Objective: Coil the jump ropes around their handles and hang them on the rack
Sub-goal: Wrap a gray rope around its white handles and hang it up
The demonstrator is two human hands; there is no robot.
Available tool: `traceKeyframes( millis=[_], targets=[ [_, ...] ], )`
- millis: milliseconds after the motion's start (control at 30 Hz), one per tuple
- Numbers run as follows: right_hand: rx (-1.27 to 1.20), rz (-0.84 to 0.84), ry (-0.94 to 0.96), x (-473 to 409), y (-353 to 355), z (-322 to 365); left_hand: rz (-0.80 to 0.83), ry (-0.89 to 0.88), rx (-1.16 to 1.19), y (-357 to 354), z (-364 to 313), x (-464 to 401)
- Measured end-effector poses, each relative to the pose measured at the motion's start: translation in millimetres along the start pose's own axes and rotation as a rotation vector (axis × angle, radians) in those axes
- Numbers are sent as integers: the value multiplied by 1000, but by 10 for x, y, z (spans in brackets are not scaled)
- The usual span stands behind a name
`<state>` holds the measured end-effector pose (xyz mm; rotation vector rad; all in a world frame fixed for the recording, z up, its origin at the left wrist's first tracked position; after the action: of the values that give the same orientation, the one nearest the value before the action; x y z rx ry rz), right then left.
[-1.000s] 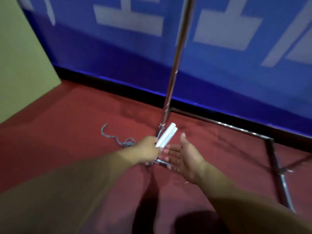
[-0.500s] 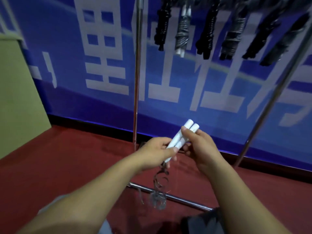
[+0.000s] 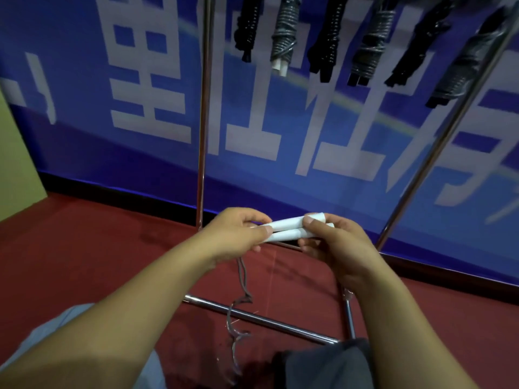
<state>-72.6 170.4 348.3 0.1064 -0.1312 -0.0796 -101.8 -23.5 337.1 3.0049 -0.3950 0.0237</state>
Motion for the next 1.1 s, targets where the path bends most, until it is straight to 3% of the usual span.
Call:
traceKeyframes(
  millis=[133, 233, 367, 467, 600, 767, 867, 1000, 1100],
  targets=[
    [135, -250, 218, -63, 103, 7, -271, -57, 127, 50, 11, -58],
    [267, -366, 402, -43, 81, 75, -281, 118, 380, -28, 47, 23],
    [201, -236, 499, 90, -144, 176, -73, 449, 748, -215, 126, 150],
    [258, -46, 502, 204, -352, 211, -94, 391, 843, -195, 102, 125],
    [318, -8, 409, 196, -456, 170, -208, 322, 913, -102, 44, 123],
    [-23, -46, 251, 116, -386, 158, -107, 355, 605, -49, 42, 138],
    [-84, -135, 169, 67, -253, 164, -91, 332, 327, 5, 27, 126],
    [-21, -162, 127, 44, -109, 150, -321, -69, -292, 209, -84, 85],
    [42, -84, 75, 53, -94, 124, -389, -242, -339, 219, -101, 99]
  ],
)
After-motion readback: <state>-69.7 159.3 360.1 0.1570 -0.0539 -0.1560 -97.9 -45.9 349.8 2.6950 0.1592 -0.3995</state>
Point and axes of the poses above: each hand's wrist, its own x-axis away from the middle knuckle, its own y-axis out of the back of the hand, z = x × y, the point moved 5 cm from there along -x, towards the middle knuckle, and after that the axes turned 11 degrees about x, right-handed, at the moved point
